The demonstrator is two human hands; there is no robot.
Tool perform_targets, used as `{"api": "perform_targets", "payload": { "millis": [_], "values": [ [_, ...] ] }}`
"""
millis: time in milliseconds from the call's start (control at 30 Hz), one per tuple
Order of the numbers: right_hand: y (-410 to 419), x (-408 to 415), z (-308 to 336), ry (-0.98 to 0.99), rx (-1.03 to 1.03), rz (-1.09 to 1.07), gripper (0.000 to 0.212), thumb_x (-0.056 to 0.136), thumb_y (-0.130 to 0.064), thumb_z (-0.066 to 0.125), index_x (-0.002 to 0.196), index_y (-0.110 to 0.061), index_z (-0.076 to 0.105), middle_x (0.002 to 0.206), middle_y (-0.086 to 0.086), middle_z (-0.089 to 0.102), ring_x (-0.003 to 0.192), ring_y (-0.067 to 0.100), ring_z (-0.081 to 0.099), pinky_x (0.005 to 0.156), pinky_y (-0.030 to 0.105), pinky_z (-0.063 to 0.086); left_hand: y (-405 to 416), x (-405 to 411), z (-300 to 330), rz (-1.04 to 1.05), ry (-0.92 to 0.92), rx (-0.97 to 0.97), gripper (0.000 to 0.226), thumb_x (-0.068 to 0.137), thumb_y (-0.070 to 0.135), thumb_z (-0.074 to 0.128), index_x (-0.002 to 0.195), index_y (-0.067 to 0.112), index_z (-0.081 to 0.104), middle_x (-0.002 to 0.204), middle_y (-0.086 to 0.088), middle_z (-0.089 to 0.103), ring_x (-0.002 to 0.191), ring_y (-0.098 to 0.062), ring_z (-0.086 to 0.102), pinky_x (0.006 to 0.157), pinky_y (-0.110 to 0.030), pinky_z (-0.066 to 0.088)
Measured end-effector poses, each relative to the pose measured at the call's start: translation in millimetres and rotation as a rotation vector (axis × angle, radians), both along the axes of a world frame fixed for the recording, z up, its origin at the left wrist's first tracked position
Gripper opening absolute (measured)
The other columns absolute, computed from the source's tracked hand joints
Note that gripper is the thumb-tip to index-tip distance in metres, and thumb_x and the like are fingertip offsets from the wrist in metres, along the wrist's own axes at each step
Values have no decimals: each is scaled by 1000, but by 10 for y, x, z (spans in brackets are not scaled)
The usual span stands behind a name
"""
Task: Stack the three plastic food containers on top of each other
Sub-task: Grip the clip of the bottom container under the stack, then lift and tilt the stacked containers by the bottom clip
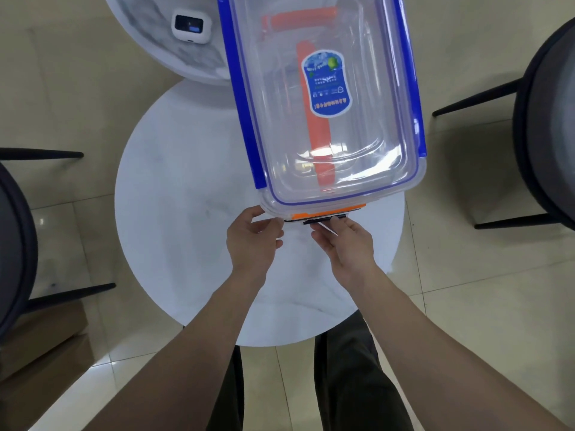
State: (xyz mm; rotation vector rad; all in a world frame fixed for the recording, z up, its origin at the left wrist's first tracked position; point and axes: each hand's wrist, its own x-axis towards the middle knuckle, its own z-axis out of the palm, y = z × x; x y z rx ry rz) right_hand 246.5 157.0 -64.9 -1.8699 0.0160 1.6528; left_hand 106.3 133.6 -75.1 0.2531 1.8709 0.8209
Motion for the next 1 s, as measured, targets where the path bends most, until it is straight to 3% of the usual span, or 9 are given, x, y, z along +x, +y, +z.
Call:
{"api": "perform_targets", "payload": {
  "millis": [167,367,633,733,867,1000],
  "values": [
    [110,196,-57,-18,16,6,18,100,-5,53,112,4,63,123,26,67,111,37,69,88,37,60,78,169,25,8,-26,-7,20,79,13,78,88,25,65,76,-1,75,80,-28,75,73,-40,64],
    [301,467,-83,-38,28,55,23,99,-8,57,117,5,64,120,23,69,109,36,70,88,35,60,199,430,63,25,-55,-19,28,74,17,84,97,14,69,84,-5,77,79,-24,74,76,-43,64],
    [579,777,-74,-79,55,148,24,99,-7,56,118,7,63,117,23,71,106,36,71,91,39,59,314,745,22,43,-56,-19,28,73,18,86,96,14,70,88,-3,77,78,-23,73,72,-39,63],
    [674,852,-42,-102,70,167,18,98,-3,56,109,7,66,108,21,73,102,37,72,89,38,61,355,844,10,31,-37,-13,27,72,22,87,93,18,71,84,0,78,73,-18,74,72,-40,64],
    [745,887,10,-105,111,183,18,98,-1,56,89,-9,70,92,9,75,93,31,73,90,40,59,375,922,-30,29,-11,-13,28,72,28,88,92,22,71,81,5,78,68,-13,74,71,-40,65],
    [727,891,-39,-119,117,174,12,97,-3,58,97,-6,70,91,8,77,92,29,75,92,41,59,345,913,-89,23,-31,-34,28,71,28,87,93,19,72,79,6,78,65,-8,73,71,-41,64]
  ]
}}
